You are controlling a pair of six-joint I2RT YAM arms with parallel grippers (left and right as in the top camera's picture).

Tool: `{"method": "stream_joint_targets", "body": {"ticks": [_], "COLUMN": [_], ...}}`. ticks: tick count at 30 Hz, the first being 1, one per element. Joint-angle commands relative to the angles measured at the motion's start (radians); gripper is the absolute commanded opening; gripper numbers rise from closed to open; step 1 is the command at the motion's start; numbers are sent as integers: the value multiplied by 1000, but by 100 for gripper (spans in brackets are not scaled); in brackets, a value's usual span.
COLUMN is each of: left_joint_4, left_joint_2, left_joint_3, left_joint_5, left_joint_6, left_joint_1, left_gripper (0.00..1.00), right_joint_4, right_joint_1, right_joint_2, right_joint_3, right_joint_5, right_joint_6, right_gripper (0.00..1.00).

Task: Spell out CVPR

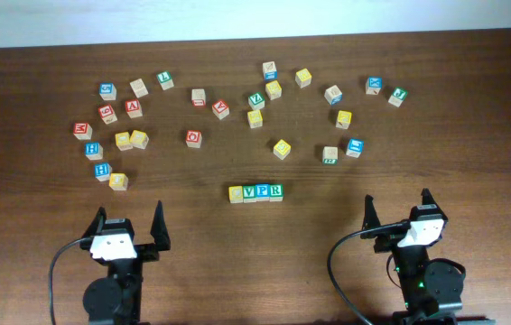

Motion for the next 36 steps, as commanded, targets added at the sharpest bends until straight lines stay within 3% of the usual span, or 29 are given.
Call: {"method": "stream_joint_targets", "body": {"ticks": [1,36], "left_joint_4": [-1,-1], "left_joint_2": [-7,-7], "left_joint_3": [-6,-6], "left_joint_5": [5,5], "left_joint_6": [16,16], "left_joint_1": [6,6], "left_gripper": [99,99], "right_joint_4": [-6,-7], "right_joint_1": [7,8], "right_joint_2": [-8,-8], "right_joint_3": [-5,-5], "right_joint_5": [8,24], "right_joint_6": [0,-37], "right_gripper": [98,98]}}
